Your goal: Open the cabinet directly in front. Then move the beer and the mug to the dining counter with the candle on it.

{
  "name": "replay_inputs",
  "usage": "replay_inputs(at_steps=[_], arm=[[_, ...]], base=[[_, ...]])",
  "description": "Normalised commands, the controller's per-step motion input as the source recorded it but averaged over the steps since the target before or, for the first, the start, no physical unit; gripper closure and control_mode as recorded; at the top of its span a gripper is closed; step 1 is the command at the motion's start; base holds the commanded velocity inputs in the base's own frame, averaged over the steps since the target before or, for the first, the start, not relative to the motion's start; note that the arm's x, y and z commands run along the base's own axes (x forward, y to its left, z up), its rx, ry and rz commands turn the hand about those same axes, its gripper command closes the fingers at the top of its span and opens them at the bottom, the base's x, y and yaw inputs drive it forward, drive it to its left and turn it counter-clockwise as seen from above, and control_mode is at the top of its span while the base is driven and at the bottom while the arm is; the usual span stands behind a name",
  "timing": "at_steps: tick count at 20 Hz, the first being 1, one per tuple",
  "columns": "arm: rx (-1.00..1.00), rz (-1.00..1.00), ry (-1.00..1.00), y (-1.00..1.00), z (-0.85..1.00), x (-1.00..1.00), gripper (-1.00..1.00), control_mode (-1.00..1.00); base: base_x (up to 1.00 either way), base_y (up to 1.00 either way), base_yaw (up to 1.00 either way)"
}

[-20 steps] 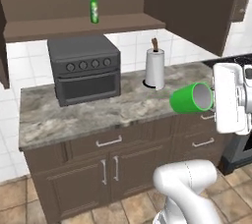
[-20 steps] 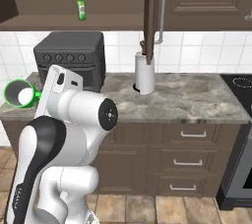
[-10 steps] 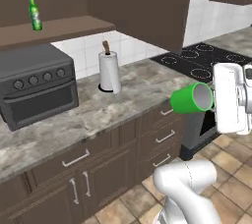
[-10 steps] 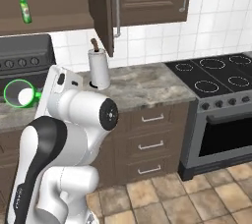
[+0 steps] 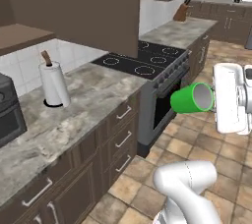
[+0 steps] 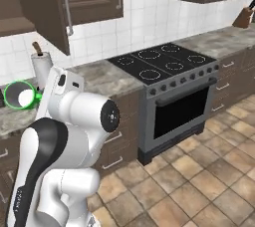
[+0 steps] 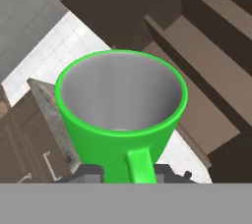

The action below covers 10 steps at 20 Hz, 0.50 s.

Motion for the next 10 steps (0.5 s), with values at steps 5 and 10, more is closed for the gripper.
replay_inputs(at_steps=[5, 10], arm=[[0.0, 0.0, 0.0, 0.0, 0.0, 0.0, 1.0, 1.0], [0.0, 0.0, 0.0, 0.0, 0.0, 0.0, 1.0, 1.0]], base=[[-0.04, 0.0, -0.52], [-0.1, -0.09, -0.48]])
